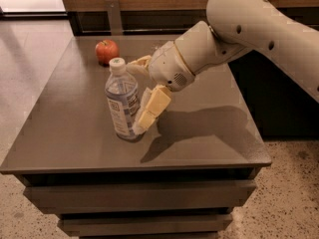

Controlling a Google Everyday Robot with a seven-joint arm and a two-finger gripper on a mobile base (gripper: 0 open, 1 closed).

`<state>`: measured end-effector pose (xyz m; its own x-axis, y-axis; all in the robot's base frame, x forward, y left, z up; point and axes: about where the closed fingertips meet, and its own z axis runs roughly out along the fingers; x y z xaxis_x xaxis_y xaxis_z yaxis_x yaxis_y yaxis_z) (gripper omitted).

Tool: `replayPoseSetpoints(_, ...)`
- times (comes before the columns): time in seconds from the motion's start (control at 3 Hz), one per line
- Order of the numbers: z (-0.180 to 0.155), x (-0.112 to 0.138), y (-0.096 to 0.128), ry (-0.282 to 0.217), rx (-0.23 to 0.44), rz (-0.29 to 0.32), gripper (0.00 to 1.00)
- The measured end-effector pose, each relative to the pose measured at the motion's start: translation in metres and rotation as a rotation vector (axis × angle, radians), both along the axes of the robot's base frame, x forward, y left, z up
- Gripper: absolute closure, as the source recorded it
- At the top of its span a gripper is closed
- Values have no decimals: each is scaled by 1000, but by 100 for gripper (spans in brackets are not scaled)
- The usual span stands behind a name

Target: Knock blue plastic bottle over

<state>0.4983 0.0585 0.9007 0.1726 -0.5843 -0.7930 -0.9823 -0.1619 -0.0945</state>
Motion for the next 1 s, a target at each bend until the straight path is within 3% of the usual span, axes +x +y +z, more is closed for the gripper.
replayPoseSetpoints(0.33,-2,0,5,9,17,6,18)
replayPoseSetpoints(1.0,-5,1,7,25,34,8,64)
